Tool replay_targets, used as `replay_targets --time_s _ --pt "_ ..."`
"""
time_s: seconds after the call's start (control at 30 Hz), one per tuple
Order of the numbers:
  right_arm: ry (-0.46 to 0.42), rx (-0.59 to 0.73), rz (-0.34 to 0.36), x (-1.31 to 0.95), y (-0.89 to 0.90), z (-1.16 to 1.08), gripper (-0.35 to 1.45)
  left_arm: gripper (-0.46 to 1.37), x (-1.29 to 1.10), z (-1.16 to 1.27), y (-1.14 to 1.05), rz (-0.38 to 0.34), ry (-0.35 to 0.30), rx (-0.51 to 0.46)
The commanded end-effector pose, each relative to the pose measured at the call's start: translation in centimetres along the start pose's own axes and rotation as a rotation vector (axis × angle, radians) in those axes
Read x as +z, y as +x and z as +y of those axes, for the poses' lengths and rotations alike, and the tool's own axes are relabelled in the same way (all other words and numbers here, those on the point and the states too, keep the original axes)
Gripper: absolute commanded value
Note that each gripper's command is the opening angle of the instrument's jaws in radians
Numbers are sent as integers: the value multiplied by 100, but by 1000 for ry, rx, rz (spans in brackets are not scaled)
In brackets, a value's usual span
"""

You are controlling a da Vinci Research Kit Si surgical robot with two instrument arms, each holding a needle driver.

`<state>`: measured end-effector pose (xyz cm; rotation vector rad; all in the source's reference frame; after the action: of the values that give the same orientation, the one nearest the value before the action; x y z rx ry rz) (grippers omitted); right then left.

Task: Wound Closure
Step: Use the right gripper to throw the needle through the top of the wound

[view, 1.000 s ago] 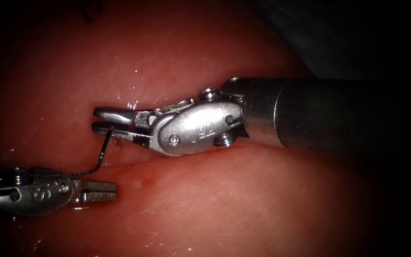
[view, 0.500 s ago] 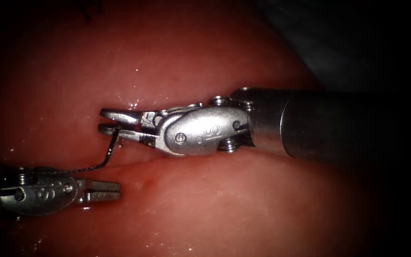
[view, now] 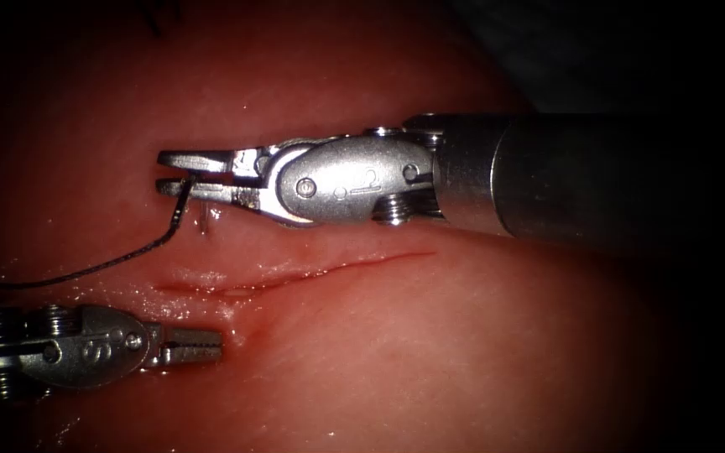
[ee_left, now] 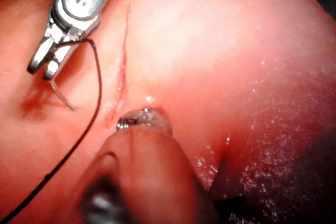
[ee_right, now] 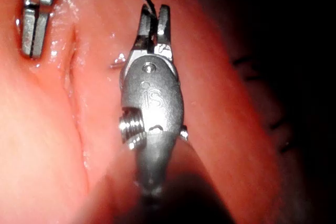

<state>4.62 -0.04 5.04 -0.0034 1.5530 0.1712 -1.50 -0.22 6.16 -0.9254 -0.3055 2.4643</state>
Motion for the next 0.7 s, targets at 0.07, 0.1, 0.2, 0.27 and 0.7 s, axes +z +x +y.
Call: replay_targets --time_s 0.07,0.1,0.2,0.27,0.7 --pt "-14 45 4 3 3 1 -35 -35 -1 -1 -2 -1 -11 1" --pt "-21 66 5 6 6 3 -35 -35 -1 -2 -3 -1 -12 -3" --pt "-33 118 10 12 11 6 -35 -35 -1 -4 -7 -5 -13 1" --pt "-39 138 9 15 13 8 -35 -35 -1 -5 -10 -10 -15 -2" --pt "-65 250 14 23 28 23 -35 -35 1 -6 -16 -22 -17 -7"
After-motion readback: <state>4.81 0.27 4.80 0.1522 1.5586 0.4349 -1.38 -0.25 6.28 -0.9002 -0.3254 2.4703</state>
